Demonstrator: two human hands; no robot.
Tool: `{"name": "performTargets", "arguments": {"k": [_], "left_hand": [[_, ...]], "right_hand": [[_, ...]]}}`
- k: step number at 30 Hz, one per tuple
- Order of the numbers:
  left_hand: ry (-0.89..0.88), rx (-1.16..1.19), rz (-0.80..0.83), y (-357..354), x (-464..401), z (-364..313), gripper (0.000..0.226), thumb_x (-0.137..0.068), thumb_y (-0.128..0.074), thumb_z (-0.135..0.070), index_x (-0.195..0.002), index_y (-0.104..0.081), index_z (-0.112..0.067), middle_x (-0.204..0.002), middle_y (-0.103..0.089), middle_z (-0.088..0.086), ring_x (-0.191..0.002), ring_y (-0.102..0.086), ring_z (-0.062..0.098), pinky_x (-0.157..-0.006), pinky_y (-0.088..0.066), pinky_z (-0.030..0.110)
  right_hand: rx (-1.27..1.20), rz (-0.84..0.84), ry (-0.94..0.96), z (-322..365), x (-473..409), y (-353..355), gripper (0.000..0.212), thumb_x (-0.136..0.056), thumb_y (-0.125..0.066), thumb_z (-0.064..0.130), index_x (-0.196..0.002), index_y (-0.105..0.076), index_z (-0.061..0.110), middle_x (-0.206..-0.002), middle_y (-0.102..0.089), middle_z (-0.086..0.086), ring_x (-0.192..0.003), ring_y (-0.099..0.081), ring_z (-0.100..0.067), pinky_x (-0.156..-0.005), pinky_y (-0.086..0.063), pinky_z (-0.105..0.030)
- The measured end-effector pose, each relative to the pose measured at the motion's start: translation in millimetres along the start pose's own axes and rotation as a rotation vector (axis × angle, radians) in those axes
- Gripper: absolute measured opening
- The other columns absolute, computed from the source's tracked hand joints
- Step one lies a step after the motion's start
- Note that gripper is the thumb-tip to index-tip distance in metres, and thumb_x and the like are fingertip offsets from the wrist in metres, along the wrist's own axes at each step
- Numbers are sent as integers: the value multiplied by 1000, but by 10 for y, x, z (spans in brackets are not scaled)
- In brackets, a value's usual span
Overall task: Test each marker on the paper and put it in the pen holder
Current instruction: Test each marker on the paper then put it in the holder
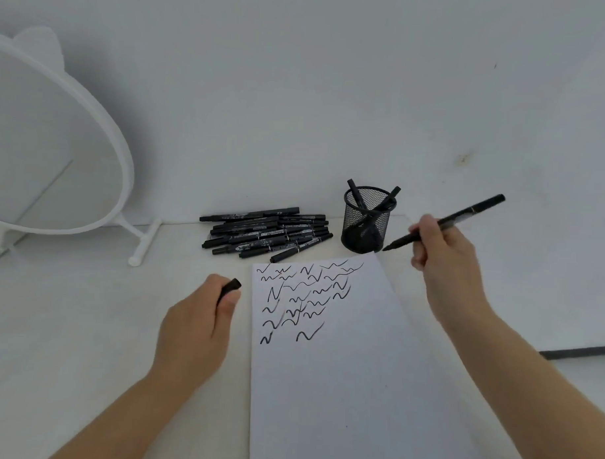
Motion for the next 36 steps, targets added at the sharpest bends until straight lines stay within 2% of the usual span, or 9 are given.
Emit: {"name": "performTargets", "arguments": {"k": [2, 5, 7, 10, 14, 21, 27, 30, 36], "left_hand": [[-2, 71, 20, -30, -114, 30, 20, -95, -38, -34, -75, -40, -34, -49, -45, -7, -49, -44, 10, -47, -28, 27], [-52, 142, 99, -221, -189, -172, 18, -89, -37, -45, -76, -45, -35, -60, -53, -21, -56, -46, 3, -50, -30, 26], [-87, 141, 145, -380, -171, -260, 20, -86, -36, -46, -79, -48, -32, -58, -53, -17, -56, -47, 3, -51, -31, 23], [-104, 132, 171, -542, -108, -218, 22, -89, -39, -44, -78, -50, -29, -59, -55, -12, -58, -49, 6, -51, -33, 17], [15, 241, 185, -619, -87, -17, 19, -93, -48, -31, -73, -50, -32, -59, -55, -23, -50, -49, 1, -52, -36, 11], [111, 423, 222, -696, -59, 39, 22, -93, -47, -26, -73, -55, -31, -54, -49, -11, -51, -43, 6, -51, -35, 13], [154, 451, 213, -682, -71, 87, 21, -93, -47, -24, -74, -57, -27, -50, -49, -12, -50, -46, 4, -50, -36, 10], [162, 455, 209, -669, -73, 104, 20, -93, -47, -24, -75, -57, -25, -51, -50, -12, -51, -47, 3, -51, -36, 9], [120, 451, 209, -650, -66, 73, 21, -92, -50, -27, -72, -55, -21, -50, -47, -12, -49, -38, 5, -48, -32, 11]], "right_hand": [[147, 162, 29, -93, 135, -189, 22, -89, -55, 26, -69, -62, 19, -44, -50, 9, -43, -40, -3, -43, -31, -9], [158, 266, -65, -327, 217, -365, 13, -86, -59, 17, -75, -65, 14, -50, -62, 5, -46, -52, -4, -44, -37, -10], [177, 324, -114, -445, 226, -461, 13, -85, -59, 16, -74, -65, 13, -54, -65, 2, -47, -55, -6, -43, -37, -10], [245, 329, -109, -590, 257, -489, 19, -83, -60, 17, -65, -62, 17, -51, -65, 1, -45, -53, -6, -44, -36, -13], [311, 275, -111, -780, 286, -341, 26, -80, -58, 15, -56, -57, 24, -46, -58, 3, -45, -48, -7, -50, -35, -21], [360, 450, -28, -794, 390, -545, 19, -80, -63, 14, -65, -55, 21, -53, -64, 3, -52, -55, -8, -53, -43, -18], [425, 371, -3, -823, 319, -448, 22, -78, -58, 9, -61, -50, 19, -49, -56, 4, -42, -40, -2, -40, -30, -11], [467, 331, 5, -823, 262, -380, 17, -77, -57, 9, -63, -51, 16, -56, -56, -4, -45, -38, -4, -41, -31, -15], [355, 186, 208, -385, 239, -299, 22, -82, -64, 12, -71, -56, 28, -67, -61, 15, -61, -53, 0, -55, -41, -13]]}}
Point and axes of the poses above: each hand's wrist, its own x-axis away from the middle knuckle, its own y-axis out of the back of the hand, z = x × y, the point moved 9 cm from there along -x, towards the middle knuckle
